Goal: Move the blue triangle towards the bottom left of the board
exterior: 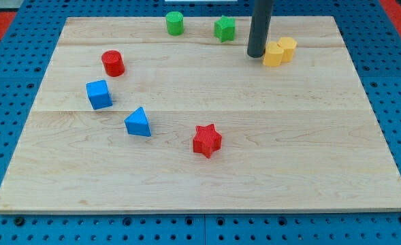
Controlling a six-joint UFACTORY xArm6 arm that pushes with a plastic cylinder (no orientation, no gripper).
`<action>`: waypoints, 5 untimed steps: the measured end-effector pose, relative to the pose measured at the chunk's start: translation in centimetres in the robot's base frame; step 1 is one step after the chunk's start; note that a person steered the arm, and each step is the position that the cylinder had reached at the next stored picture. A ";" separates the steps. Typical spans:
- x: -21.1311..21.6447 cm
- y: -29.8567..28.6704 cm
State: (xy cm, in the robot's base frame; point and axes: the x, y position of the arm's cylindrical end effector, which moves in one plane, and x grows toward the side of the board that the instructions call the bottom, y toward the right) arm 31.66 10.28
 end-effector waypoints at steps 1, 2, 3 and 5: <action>5.8 0.0; 11.4 -0.4; 11.8 -5.4; 13.6 -16.6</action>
State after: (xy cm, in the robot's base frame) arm 45.26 -6.33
